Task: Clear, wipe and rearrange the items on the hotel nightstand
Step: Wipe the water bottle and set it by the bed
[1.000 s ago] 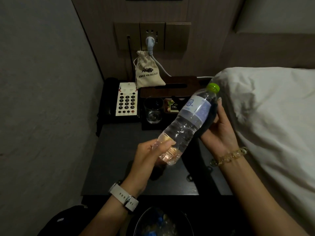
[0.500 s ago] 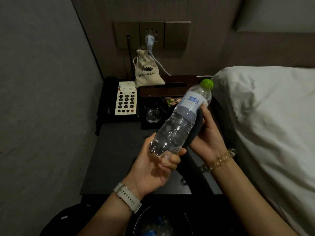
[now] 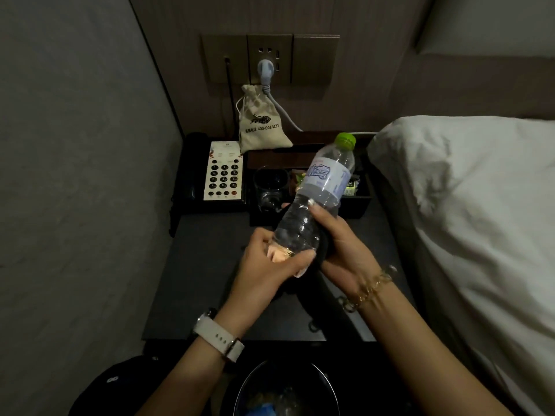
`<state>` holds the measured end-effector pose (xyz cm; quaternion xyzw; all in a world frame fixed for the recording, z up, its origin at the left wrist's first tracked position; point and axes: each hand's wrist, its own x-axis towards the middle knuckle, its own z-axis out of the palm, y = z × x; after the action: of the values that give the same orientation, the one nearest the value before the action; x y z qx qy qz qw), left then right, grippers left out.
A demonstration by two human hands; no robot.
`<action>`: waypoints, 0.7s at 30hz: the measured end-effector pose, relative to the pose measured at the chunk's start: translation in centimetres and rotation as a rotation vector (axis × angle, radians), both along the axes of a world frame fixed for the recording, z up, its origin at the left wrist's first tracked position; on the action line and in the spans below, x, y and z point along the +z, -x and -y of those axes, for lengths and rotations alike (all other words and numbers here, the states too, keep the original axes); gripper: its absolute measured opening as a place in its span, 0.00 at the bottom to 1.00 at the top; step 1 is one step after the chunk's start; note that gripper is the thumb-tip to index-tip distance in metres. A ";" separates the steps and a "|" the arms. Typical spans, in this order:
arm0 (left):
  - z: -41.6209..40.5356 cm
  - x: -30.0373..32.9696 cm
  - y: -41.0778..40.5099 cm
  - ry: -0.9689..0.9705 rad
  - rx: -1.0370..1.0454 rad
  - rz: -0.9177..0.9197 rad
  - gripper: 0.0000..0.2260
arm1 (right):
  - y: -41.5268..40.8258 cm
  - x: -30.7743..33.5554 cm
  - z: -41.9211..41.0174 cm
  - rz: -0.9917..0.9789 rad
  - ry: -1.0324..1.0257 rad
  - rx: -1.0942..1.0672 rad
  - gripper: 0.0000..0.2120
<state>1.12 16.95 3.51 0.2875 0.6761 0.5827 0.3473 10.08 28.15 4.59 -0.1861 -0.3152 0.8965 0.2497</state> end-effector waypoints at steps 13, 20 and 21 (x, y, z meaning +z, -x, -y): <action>0.7 0.8 4.2 -0.045 0.093 0.020 0.23 | 0.3 0.0 1.0 0.197 -0.041 0.120 0.24; 1.6 1.5 6.3 -0.047 -0.211 0.348 0.20 | 1.2 -0.3 3.3 0.228 -0.096 0.417 0.12; 1.7 1.4 6.6 -0.032 -0.200 0.340 0.23 | 1.3 -0.3 3.7 0.229 -0.118 0.455 0.12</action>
<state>-5.44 15.27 4.88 0.2562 0.5664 0.5961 0.5081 8.78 24.47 4.26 -0.1959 -0.4271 0.8826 0.0146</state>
